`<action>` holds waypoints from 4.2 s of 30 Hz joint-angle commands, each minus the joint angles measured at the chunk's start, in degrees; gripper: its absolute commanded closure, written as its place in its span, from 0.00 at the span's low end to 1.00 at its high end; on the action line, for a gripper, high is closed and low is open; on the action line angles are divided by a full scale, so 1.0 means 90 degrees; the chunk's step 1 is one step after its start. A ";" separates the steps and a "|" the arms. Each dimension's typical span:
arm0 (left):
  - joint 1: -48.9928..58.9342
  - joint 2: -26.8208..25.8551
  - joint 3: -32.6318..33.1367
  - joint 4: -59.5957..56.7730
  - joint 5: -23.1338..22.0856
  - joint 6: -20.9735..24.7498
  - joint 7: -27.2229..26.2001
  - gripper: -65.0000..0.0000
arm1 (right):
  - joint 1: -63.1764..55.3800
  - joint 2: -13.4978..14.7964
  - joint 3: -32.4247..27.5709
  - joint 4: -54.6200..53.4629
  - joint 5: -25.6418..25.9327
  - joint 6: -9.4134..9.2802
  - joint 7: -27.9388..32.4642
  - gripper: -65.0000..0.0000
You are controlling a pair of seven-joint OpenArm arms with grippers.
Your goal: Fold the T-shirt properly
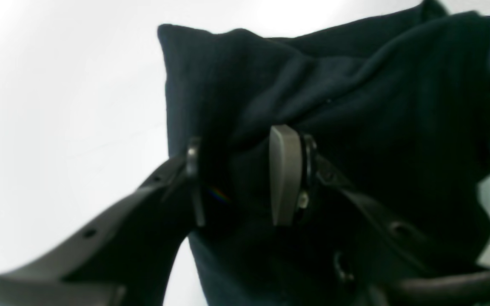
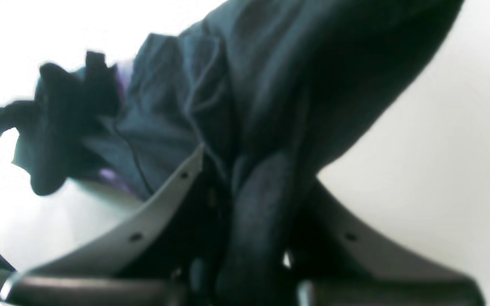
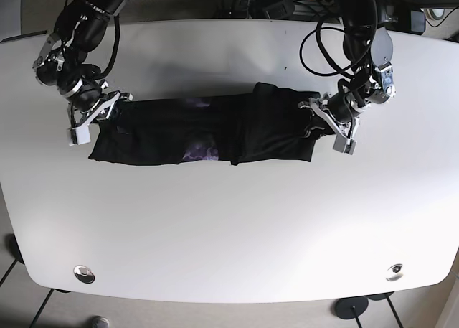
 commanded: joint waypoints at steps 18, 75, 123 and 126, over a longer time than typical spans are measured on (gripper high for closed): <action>-0.0048 0.0485 0.0265 0.0059 0.0054 0.0714 0.0021 0.72 | -0.0060 -0.0922 -0.4136 0.0021 0.0064 -0.0450 0.1393 0.97; 0.0978 -0.0911 -0.0683 0.3487 -0.0757 0.0666 -0.0018 0.72 | 0.1200 -0.0160 -0.7125 -0.0926 0.0123 -0.2580 0.3015 0.28; -0.0448 -0.1253 0.1144 -0.0771 -0.0728 0.0675 -0.1307 0.72 | 0.2372 0.1052 -0.7721 -0.4795 0.0064 -0.2531 0.5818 0.91; -0.1835 -0.1253 0.1798 -0.2139 -0.0728 0.0666 -0.1317 0.72 | 0.1894 0.1354 -0.7721 -0.4208 0.0113 -0.2550 0.5818 0.91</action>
